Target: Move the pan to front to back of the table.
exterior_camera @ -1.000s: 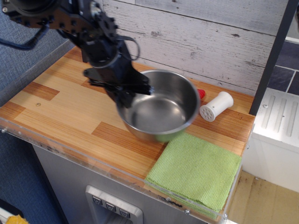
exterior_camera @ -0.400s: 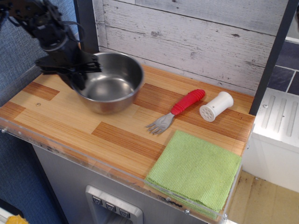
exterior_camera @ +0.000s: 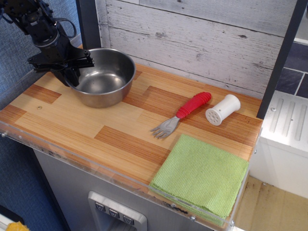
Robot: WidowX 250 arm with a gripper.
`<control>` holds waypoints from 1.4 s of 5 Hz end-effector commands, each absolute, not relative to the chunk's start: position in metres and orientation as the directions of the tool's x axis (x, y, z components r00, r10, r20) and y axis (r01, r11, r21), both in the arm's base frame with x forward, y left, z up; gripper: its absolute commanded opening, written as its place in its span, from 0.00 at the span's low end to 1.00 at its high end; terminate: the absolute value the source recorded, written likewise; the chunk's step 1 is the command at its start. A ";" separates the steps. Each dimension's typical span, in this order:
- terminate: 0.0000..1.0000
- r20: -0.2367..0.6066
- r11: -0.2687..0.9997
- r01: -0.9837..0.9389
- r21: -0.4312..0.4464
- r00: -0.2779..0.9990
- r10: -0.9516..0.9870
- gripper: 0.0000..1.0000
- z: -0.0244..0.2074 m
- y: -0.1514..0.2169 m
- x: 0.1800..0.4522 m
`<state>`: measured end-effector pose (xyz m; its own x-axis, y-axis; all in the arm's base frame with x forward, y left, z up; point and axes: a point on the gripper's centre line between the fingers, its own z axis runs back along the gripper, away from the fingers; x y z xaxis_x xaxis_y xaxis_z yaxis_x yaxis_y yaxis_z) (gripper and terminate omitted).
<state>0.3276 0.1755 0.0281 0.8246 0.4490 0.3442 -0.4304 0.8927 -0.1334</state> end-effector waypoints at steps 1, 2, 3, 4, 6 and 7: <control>0.00 0.349 0.889 -0.433 -0.149 0.818 0.457 0.00 0.027 0.179 0.333; 0.00 0.332 0.872 -0.468 -0.145 0.807 0.489 1.00 0.028 0.177 0.330; 0.00 0.331 0.875 -0.467 -0.131 0.811 0.482 1.00 0.033 0.177 0.330; 0.00 0.336 0.876 -0.463 -0.138 0.810 0.481 1.00 0.036 0.177 0.330; 0.00 0.344 0.880 -0.453 -0.140 0.812 0.472 1.00 0.040 0.176 0.330; 0.00 0.364 0.884 -0.448 -0.135 0.807 0.465 1.00 0.048 0.175 0.331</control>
